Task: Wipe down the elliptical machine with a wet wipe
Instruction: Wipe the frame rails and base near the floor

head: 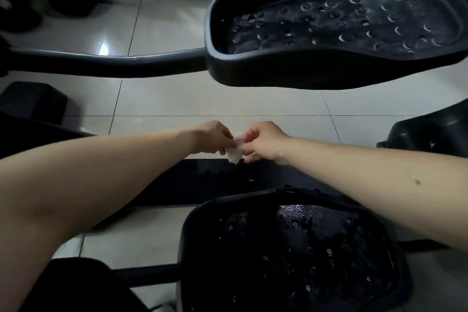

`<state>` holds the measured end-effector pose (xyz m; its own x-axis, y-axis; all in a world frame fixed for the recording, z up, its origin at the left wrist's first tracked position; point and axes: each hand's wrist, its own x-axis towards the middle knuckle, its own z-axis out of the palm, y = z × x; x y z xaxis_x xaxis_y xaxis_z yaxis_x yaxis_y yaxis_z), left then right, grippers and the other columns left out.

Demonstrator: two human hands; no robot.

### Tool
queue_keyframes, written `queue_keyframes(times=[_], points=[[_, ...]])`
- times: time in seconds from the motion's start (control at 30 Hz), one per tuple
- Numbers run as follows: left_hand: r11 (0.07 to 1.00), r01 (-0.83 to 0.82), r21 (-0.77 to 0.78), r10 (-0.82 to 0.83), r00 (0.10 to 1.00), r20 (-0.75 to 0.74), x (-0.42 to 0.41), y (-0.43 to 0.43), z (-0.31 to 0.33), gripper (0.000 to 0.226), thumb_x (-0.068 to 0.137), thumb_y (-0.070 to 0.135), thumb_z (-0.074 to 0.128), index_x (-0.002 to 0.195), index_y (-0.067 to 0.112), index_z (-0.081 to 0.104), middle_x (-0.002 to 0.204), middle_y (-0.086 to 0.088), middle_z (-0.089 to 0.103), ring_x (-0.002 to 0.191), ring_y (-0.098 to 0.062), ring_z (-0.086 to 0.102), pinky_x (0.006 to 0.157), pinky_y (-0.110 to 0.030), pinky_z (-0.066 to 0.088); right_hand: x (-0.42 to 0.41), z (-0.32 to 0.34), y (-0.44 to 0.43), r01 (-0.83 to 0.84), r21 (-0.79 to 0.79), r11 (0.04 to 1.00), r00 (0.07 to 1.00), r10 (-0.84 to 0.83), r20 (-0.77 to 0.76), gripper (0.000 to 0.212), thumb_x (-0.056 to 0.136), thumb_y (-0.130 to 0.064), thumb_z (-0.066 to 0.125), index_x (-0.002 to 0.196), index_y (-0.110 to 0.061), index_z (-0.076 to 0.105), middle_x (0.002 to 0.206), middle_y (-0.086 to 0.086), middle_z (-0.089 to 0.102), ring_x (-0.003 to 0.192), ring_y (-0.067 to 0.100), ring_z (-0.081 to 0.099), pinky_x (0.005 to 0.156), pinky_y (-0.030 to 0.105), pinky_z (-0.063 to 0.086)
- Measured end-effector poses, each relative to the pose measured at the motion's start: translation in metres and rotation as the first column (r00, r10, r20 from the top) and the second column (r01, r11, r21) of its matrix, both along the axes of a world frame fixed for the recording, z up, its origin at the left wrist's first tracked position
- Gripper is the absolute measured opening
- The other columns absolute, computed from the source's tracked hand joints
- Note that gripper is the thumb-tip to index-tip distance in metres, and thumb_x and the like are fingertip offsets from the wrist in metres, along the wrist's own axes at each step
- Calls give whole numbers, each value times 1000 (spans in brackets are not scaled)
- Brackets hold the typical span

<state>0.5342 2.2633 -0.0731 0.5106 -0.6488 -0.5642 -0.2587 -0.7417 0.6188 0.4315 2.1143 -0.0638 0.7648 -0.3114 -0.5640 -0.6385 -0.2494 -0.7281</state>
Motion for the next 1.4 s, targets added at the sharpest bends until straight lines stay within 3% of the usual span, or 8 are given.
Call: queue_keyframes(times=[0.17,0.4,0.53,0.67,0.8,0.93,1.07,1.4], points=[[994,-102,-40,96,987,-128,12,9,-6,15,94,33,68,86,22,73,78,0,69,74,-17,55,70,-30,45,16,6,20,26,35,999,1000,-27,12,25,82,9,77,99,-5,65,109,17,69,91,29,74,72,38,65],[976,-190,-106,164,963,-215,15,22,-17,6,93,21,72,89,16,73,76,4,73,61,-7,59,57,-21,44,22,-27,25,39,27,999,995,-41,87,22,82,8,78,94,-7,67,96,15,70,87,29,74,73,37,65],[997,-75,9,74,995,65,10,45,-20,14,94,16,65,97,11,77,91,-5,77,65,-12,65,64,-23,48,27,-41,26,-283,-327,902,955,296,-10,15,84,-13,79,95,-20,72,96,-1,72,87,17,68,76,26,54],[981,0,193,-61,949,310,7,78,-27,20,94,16,60,108,12,73,110,-6,72,101,-25,67,87,-28,50,40,-51,49,-489,-404,773,851,524,-27,20,87,-16,70,106,-19,72,98,-6,64,91,13,59,77,19,40],[947,-8,322,-116,924,365,11,99,-23,21,97,17,54,112,13,69,115,-6,68,106,-27,64,82,-27,46,62,-60,89,-560,-421,714,789,614,-7,17,90,-17,68,106,-17,73,103,1,70,100,20,65,77,21,41],[920,4,393,-181,891,416,15,113,-25,22,98,21,53,109,14,70,111,-7,69,102,-28,65,83,-31,50,76,-66,112,-714,-453,534,643,756,-121,19,86,-18,73,103,-9,74,106,11,73,94,28,68,72,26,51],[876,60,479,-269,884,382,13,111,-26,24,100,20,50,117,13,65,120,-7,66,110,-28,64,89,-34,52,76,-64,103,-776,-486,402,550,809,-208,16,82,-6,70,98,-5,73,109,13,70,91,29,65,64,24,37],[911,133,391,-290,880,376,13,65,-34,21,101,20,50,111,15,68,113,-9,67,106,-29,63,80,-29,44,24,-63,-5,-800,-427,421,584,707,-398,11,78,-11,80,78,-16,71,88,-3,75,80,19,70,59,18,43]])
